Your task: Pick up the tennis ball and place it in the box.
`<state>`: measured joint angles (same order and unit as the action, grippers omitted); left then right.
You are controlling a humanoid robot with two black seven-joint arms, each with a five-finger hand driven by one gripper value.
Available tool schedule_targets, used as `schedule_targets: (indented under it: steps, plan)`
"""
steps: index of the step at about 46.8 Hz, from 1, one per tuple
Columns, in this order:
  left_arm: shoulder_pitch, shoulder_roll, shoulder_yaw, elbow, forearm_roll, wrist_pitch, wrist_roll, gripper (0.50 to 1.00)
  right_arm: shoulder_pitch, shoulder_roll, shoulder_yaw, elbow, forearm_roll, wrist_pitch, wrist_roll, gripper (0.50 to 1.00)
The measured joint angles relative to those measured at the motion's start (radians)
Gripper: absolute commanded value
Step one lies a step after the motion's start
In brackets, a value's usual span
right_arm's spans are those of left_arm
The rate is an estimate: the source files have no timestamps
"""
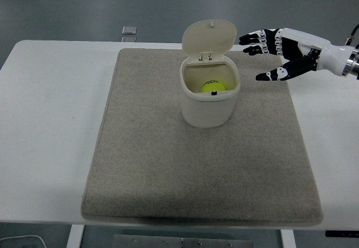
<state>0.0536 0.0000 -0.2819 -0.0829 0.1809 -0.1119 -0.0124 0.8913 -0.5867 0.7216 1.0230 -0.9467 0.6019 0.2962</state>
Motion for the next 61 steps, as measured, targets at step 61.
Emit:
schedule_targets:
  steps: [61]
  plan:
    - [0.0,0.0,0.0,0.0,0.0,0.0,0.0,0.992,-0.031,0.209,0.001,-0.343,1.006,-0.304,-0.353,0.889]
